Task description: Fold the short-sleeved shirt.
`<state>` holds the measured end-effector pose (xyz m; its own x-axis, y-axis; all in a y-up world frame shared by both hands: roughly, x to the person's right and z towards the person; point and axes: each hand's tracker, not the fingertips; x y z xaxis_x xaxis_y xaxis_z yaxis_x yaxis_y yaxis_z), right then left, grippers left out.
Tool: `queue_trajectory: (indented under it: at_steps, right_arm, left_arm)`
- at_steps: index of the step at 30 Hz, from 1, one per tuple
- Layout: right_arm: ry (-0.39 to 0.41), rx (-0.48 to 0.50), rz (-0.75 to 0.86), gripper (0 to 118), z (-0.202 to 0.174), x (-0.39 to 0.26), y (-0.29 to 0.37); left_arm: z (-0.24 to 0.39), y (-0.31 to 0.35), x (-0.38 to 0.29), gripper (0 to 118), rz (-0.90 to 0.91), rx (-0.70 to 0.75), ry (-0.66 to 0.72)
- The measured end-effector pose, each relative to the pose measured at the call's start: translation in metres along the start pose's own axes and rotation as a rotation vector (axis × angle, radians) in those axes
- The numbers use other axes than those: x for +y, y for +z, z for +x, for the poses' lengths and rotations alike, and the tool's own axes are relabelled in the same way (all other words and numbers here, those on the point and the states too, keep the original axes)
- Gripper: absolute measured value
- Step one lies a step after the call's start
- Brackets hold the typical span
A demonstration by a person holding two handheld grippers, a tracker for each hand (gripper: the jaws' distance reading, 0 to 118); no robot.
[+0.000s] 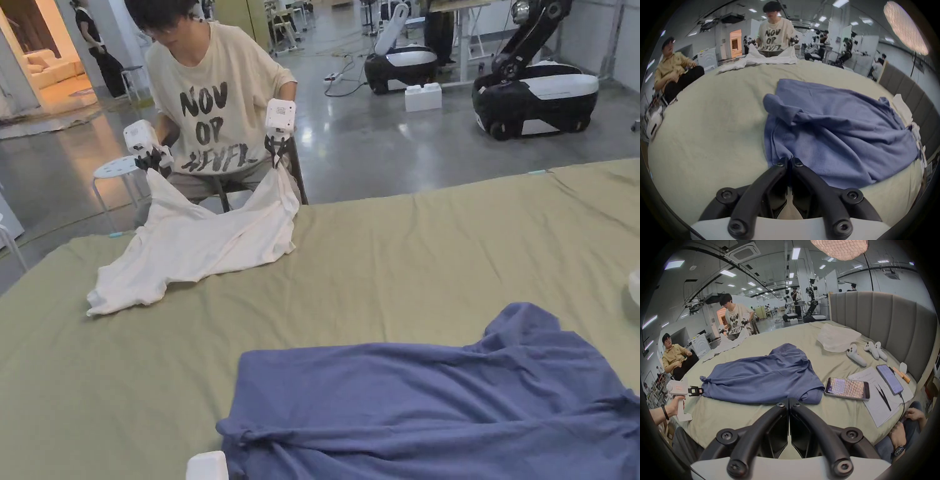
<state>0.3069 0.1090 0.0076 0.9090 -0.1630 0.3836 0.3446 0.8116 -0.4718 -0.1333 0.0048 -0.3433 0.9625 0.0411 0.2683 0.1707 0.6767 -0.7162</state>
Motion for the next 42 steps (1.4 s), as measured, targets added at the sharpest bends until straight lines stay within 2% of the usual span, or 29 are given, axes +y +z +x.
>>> queue_trajectory:
  at_steps: [1,2,3,4,5,9,11,12,13,14,16,18,20,22,25,26,32,38,42]
  right_arm:
    - [-0.019,-0.006,-0.005,0,0.002,0.0,-0.007]
    - [-0.043,-0.01,-0.009,6,0.007,0.0,-0.018]
    - [-0.066,-0.027,-0.017,30,0.015,-0.003,-0.031]
    - [-0.088,-0.04,-0.033,47,0.022,-0.003,-0.045]
    - [-0.11,-0.045,-0.058,57,0.028,-0.003,-0.061]
    - [-0.238,-0.064,-0.071,57,0.053,-0.007,-0.117]
    - [-0.275,-0.14,-0.082,56,0.062,-0.011,-0.138]
    - [-0.284,-0.178,-0.108,50,0.065,-0.014,-0.148]
    - [-0.307,-0.17,-0.14,43,0.069,-0.016,-0.156]
    - [-0.328,-0.112,-0.128,40,0.071,-0.02,-0.159]
    - [-0.256,-0.161,-0.112,20,0.061,-0.02,-0.153]
    - [-0.22,-0.152,-0.142,7,0.061,-0.018,-0.157]
    - [-0.217,-0.108,-0.155,7,0.058,-0.014,-0.157]
    - [-0.164,-0.15,-0.173,7,0.054,-0.009,-0.158]
    - [-0.027,-0.253,-0.167,7,0.04,0.003,-0.144]
    - [-0.018,-0.274,-0.158,7,0.038,0.006,-0.137]
    - [-0.021,-0.248,-0.133,7,0.039,0.011,-0.093]
    - [-0.057,-0.227,-0.184,7,0.052,-0.017,-0.04]
    - [-0.021,-0.234,-0.215,7,0.047,-0.032,-0.012]
  left_arm:
    - [0.001,-0.003,-0.001,1,-0.008,0.006,-0.008]
    - [0.002,-0.004,-0.002,1,-0.011,0.012,-0.018]
    - [0.003,-0.006,-0.002,0,-0.015,0.014,-0.028]
    - [0.003,-0.006,0.0,0,-0.017,0.016,-0.028]
    - [0.005,-0.001,0.001,0,-0.023,0.017,-0.027]
    - [0.006,-0.001,0.002,0,-0.036,0.018,-0.047]
    - [0.007,-0.002,0.002,0,-0.037,0.019,-0.046]
    - [0.007,-0.002,0.002,0,-0.034,0.021,-0.046]
    - [0.007,-0.001,0.002,0,-0.034,0.022,-0.048]
    - [0.008,0.0,0.003,0,-0.033,0.023,-0.048]
    - [0.01,-0.001,0.003,0,-0.033,0.026,-0.052]
    - [0.008,-0.002,0.002,0,-0.032,0.031,-0.059]
    - [0.008,-0.001,0.004,0,-0.035,0.031,-0.056]
    - [0.005,0.005,0.008,0,-0.045,0.014,-0.03]
    - [-0.01,0.022,0.014,0,-0.04,0.009,0.09]
    - [-0.015,0.034,0.014,0,0.002,0.011,0.101]
    - [-0.029,0.099,0.002,0,0.029,-0.03,0.073]
    - [-0.044,0.15,-0.06,0,-0.036,-0.059,0.066]
    - [-0.039,0.175,-0.088,0,-0.055,-0.04,0.028]
